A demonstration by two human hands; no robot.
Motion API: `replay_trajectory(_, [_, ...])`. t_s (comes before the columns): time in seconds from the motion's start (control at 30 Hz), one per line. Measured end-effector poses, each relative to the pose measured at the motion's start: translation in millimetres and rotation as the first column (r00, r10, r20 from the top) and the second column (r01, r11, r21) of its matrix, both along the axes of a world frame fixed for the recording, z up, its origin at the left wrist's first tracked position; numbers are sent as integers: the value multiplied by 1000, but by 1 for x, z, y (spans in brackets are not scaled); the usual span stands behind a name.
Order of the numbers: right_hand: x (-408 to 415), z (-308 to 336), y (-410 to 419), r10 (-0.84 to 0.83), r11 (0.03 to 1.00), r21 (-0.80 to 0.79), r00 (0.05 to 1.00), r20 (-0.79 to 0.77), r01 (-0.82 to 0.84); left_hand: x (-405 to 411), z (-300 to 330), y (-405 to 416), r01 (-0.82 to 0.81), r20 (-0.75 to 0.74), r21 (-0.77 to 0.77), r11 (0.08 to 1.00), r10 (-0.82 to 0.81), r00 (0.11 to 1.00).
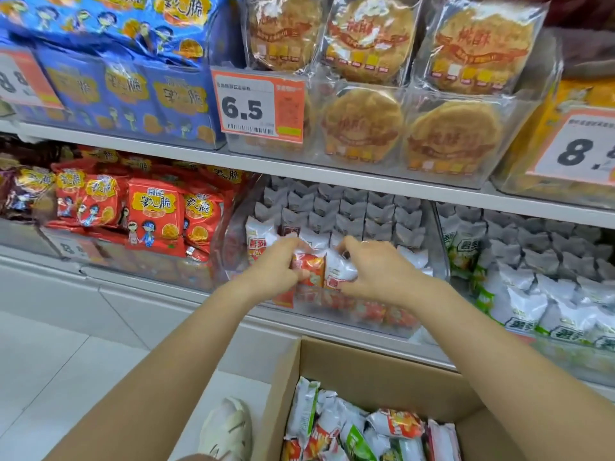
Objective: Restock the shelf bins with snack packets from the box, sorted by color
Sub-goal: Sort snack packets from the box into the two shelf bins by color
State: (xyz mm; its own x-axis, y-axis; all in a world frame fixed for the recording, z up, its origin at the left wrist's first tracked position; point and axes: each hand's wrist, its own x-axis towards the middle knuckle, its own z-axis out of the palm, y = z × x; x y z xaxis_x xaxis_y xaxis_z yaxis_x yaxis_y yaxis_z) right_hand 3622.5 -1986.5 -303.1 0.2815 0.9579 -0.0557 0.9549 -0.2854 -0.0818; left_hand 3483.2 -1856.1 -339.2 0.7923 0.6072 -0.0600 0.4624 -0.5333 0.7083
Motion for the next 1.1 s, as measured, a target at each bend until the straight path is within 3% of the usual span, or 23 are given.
replay_trajectory(0.1, [6, -15, 4, 28, 999, -20, 997, 70, -26, 9, -8, -5, 31, -70, 130, 991, -22, 997])
replay_trajectory(0.17, [7, -28, 1, 19, 998, 54, 1000, 18, -20, 5, -8, -3, 37, -64, 163, 986, -26, 998])
replay_trajectory(0.23, [4, -44, -6, 11, 984, 176, 1000, -4, -11, -1, -7, -4, -9, 64, 204, 979, -4, 998])
replay_trajectory(0.33, [0, -66, -15, -12, 935, 354, 997, 79, -16, -15, -7, -3, -246, 278, 273, 930, 168, 946])
replay_trajectory(0.4, [-1, -69, -16, -56, 914, 405, 997, 60, 27, -20, -11, 10, -286, 209, 395, 873, 217, 954])
replay_trajectory(0.53, [-3, -68, -14, -103, 901, 428, 993, 52, 71, -11, -8, 41, 53, -188, 636, 770, 89, 978])
replay_trajectory(0.7, [-2, -71, -13, -106, 905, 419, 993, 53, 75, 15, 5, 55, 417, -551, 695, 586, 61, 832])
replay_trajectory(0.87, [-2, -71, -12, -111, 886, 458, 992, 62, 71, 23, 8, 61, 473, -570, 708, 524, 29, 821])
replay_trajectory(1.1, [-2, -76, -10, -114, 853, 518, 991, 69, 62, 24, -6, 56, 371, -446, 803, 466, 58, 893])
